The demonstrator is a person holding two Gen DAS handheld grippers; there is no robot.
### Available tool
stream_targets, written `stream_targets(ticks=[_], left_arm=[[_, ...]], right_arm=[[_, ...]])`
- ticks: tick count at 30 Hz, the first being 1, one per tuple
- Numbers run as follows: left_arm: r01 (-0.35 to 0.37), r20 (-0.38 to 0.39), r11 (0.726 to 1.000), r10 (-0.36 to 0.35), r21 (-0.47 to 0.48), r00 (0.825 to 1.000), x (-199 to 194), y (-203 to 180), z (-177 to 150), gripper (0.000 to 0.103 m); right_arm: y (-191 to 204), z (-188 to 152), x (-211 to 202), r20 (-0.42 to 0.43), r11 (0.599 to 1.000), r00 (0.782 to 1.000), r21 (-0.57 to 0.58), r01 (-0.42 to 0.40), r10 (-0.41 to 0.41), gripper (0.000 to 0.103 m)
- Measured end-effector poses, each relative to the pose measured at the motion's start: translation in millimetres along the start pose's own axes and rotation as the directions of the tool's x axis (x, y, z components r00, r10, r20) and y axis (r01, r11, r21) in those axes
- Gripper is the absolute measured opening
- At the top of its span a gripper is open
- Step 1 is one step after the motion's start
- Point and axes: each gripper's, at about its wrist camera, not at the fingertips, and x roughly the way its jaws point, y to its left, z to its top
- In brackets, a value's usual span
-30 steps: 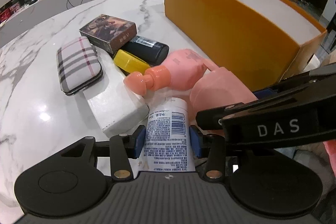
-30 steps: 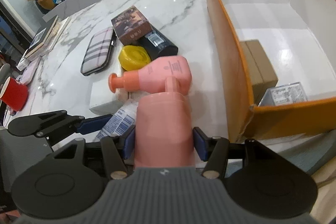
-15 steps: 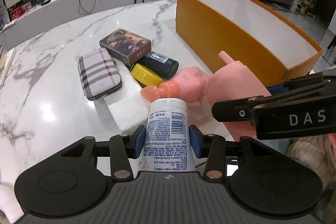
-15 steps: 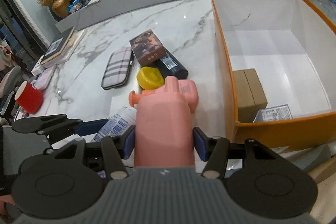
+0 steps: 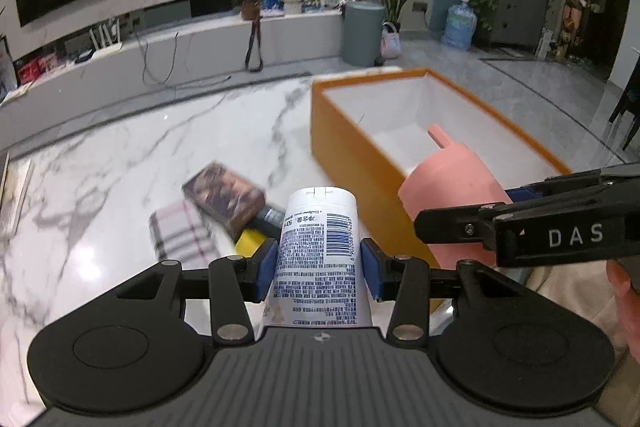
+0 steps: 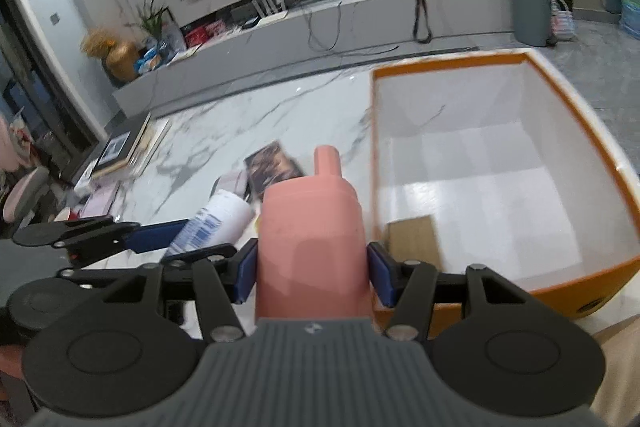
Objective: Organize rigid objects
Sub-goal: 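Carry the tube into the orange box and open the left tool while the right tool carries the pink bottle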
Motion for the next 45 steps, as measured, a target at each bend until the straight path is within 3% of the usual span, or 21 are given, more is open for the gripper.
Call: stream_targets(ticks=[7,14,22,33,38,42,43,44,45], left_arm=[[0.029,0.032,0.996,-0.032,0.085,0.999,5,-27,26,0.051],[0.063,0.047,0.98,-0.073,0.191,0.996,25,-58,50,0.051],[0.093,-0.014,0.953,-0.093,0.287,0.996,72,-84,71,0.051],[0.073,-0.125,0.905,-0.023,0.419,0.992,134,-96,70,0.051],[0.029,-0.15,0.867,0.053,0.498,0.987,157,-104,69,0.051],[0.002,-0.164,0.852,0.099,0.523,0.981,174,-108,71,0.051],[-0.004,-0.171,0.847,0.111,0.531,0.979,179,-108,71,0.05],[-0.006,-0.175,0.842,0.119,0.54,0.977,182,-108,70,0.041],[-0.011,-0.17,0.829,0.128,0.559,0.977,184,-110,69,0.021]], right_arm=[[-34,24,-17,0.032,0.998,0.998,-0.008,0.059,-0.058,0.057],[-73,39,-12,-0.003,0.992,0.992,-0.022,0.127,-0.128,0.057],[-117,51,6,-0.074,0.988,0.987,0.042,0.147,-0.143,0.057],[-150,68,55,-0.176,0.98,0.978,0.142,0.137,-0.111,0.057],[-158,73,76,-0.203,0.978,0.974,0.159,0.137,-0.103,0.057],[-158,76,92,-0.229,0.976,0.969,0.174,0.131,-0.089,0.057],[-158,77,95,-0.233,0.976,0.969,0.175,0.128,-0.085,0.057],[-157,77,99,-0.238,0.976,0.968,0.175,0.127,-0.083,0.057],[-156,78,104,-0.244,0.976,0.966,0.174,0.128,-0.083,0.057]])
